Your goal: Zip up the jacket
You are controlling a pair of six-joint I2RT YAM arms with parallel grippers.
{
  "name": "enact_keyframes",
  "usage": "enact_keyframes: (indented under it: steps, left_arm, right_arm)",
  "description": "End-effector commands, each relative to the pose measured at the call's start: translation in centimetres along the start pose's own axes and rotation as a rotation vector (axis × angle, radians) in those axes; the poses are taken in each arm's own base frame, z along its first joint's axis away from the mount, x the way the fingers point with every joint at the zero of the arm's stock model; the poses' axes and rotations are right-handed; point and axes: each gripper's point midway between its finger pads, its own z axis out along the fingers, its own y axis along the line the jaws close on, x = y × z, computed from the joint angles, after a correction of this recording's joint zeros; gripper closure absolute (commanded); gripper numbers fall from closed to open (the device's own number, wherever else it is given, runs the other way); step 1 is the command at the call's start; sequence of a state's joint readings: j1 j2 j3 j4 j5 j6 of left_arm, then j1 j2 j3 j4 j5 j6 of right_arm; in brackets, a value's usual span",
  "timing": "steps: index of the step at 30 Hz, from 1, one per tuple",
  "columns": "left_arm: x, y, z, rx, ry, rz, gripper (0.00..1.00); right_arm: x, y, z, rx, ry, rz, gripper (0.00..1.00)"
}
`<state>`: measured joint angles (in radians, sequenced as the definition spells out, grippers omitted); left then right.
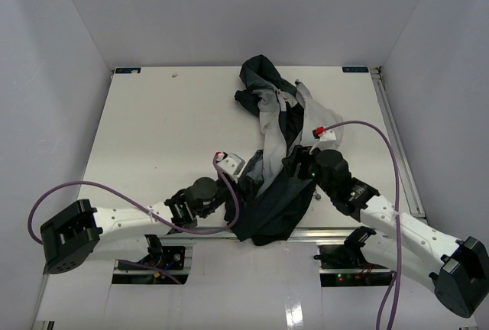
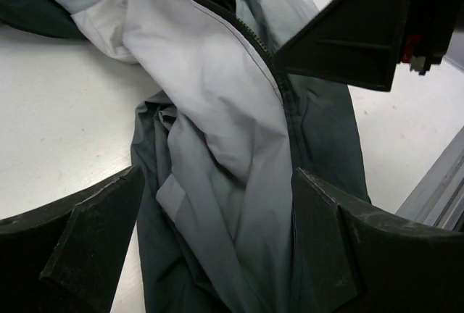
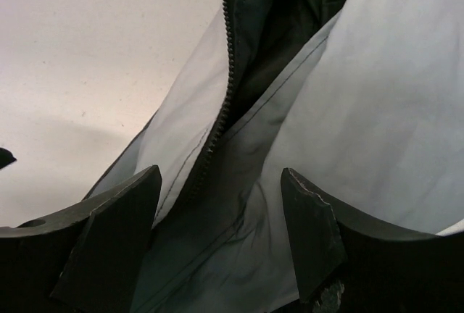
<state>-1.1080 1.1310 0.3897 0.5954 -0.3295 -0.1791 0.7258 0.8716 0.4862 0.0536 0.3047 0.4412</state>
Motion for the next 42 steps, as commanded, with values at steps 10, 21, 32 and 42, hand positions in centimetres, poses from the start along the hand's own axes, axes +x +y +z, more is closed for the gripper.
enact_keyframes:
  steps: [10,21,32,42]
  left_arm:
    - [1.6,-3.8,1.9,0.179,0.105,0.025,0.35]
    - [1.9,-3.5,2.5,0.151,0.124,0.031,0.47]
    - [4.0,0.8,4.5,-0.130,0.211,0.064,1.00]
    - [0.8,7.0,1.3,-0.439,0.048,-0.030,1.00]
  right_arm:
    - [-2.5,-0.6,-1.2,0.018,-0.141,0.057,0.25]
    - [0.2,-3.7,-1.7,0.214,-0.019,0.164,0.15]
    - [-0.4,-3.4,2.6,0.265,-0.027,0.129,0.67]
    - [-10.7,1.5,12.1,0.039,-0.094,-0.266,0.92]
